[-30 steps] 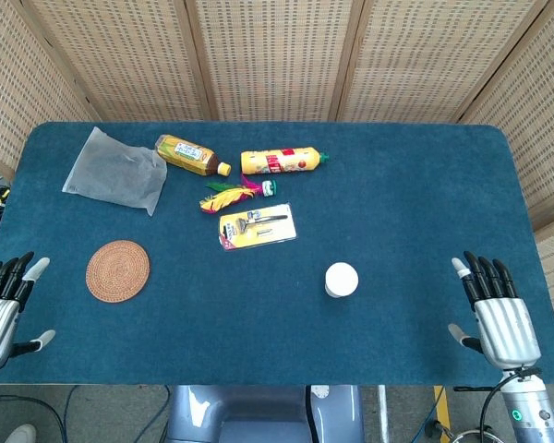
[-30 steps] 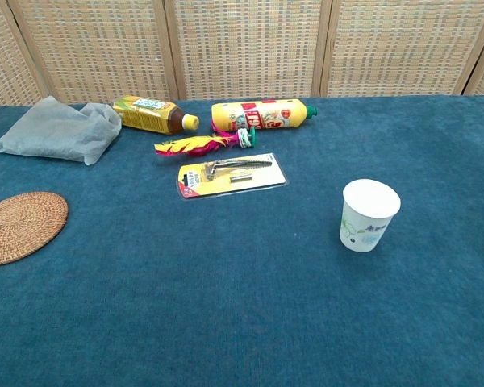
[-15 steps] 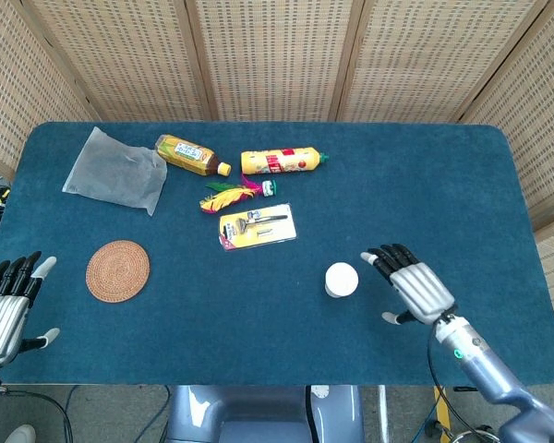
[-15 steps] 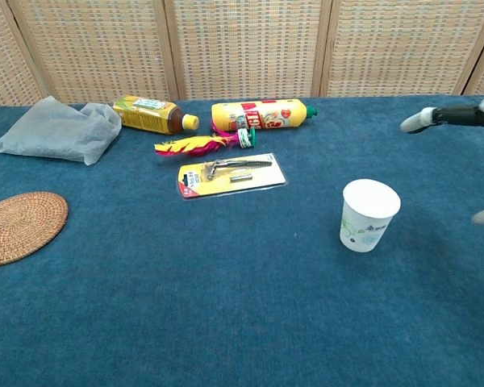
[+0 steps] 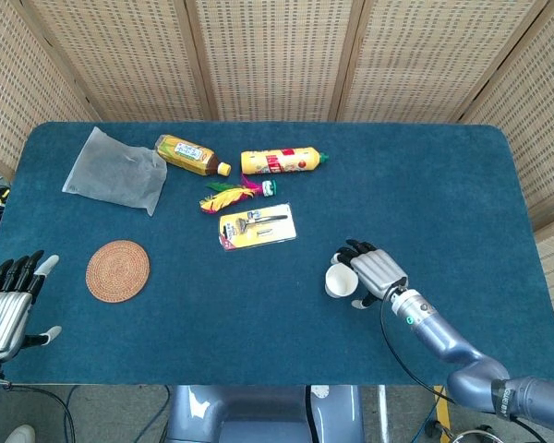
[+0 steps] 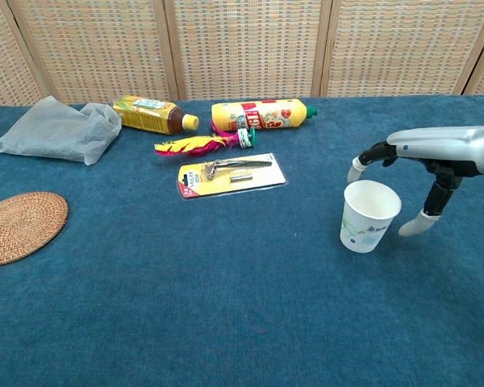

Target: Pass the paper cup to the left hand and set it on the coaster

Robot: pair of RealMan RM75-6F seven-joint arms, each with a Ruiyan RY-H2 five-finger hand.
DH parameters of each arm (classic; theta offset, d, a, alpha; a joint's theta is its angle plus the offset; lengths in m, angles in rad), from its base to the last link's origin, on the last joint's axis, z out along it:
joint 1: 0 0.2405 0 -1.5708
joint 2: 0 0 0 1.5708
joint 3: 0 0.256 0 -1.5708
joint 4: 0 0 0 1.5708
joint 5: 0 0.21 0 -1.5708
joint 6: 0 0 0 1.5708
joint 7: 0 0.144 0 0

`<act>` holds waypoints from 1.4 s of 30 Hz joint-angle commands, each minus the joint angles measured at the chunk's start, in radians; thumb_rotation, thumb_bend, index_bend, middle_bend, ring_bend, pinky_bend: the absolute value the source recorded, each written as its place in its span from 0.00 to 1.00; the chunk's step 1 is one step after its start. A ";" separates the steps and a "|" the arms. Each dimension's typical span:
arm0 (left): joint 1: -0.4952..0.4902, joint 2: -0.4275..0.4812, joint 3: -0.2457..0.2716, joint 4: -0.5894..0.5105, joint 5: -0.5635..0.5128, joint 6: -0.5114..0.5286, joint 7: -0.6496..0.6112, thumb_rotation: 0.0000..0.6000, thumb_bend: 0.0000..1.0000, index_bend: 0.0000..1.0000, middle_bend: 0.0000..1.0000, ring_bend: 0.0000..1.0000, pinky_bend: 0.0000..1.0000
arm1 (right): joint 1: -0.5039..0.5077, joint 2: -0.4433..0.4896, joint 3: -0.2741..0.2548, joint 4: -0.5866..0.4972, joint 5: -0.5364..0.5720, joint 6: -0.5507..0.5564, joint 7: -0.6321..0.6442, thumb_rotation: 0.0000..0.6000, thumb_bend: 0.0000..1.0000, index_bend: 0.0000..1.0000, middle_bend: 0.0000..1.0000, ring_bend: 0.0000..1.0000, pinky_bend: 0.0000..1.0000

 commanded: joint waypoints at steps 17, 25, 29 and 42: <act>-0.004 0.006 0.006 -0.003 0.000 -0.004 -0.014 1.00 0.00 0.00 0.00 0.00 0.00 | 0.006 -0.078 0.026 0.063 -0.107 0.094 0.238 1.00 0.03 0.42 0.43 0.34 0.42; -0.014 0.013 0.003 0.000 -0.014 -0.022 -0.032 1.00 0.00 0.00 0.00 0.00 0.00 | 0.116 -0.057 0.113 -0.007 0.006 0.000 0.195 1.00 0.03 0.42 0.43 0.34 0.42; -0.022 0.018 0.002 0.002 -0.023 -0.036 -0.043 1.00 0.00 0.00 0.00 0.00 0.00 | 0.243 -0.095 0.154 -0.002 0.203 -0.071 0.070 1.00 0.03 0.42 0.43 0.34 0.42; -0.044 0.053 -0.014 0.028 -0.065 -0.089 -0.150 1.00 0.00 0.00 0.00 0.00 0.00 | 0.566 -0.317 0.119 0.152 0.696 -0.029 -0.183 1.00 0.03 0.41 0.43 0.34 0.44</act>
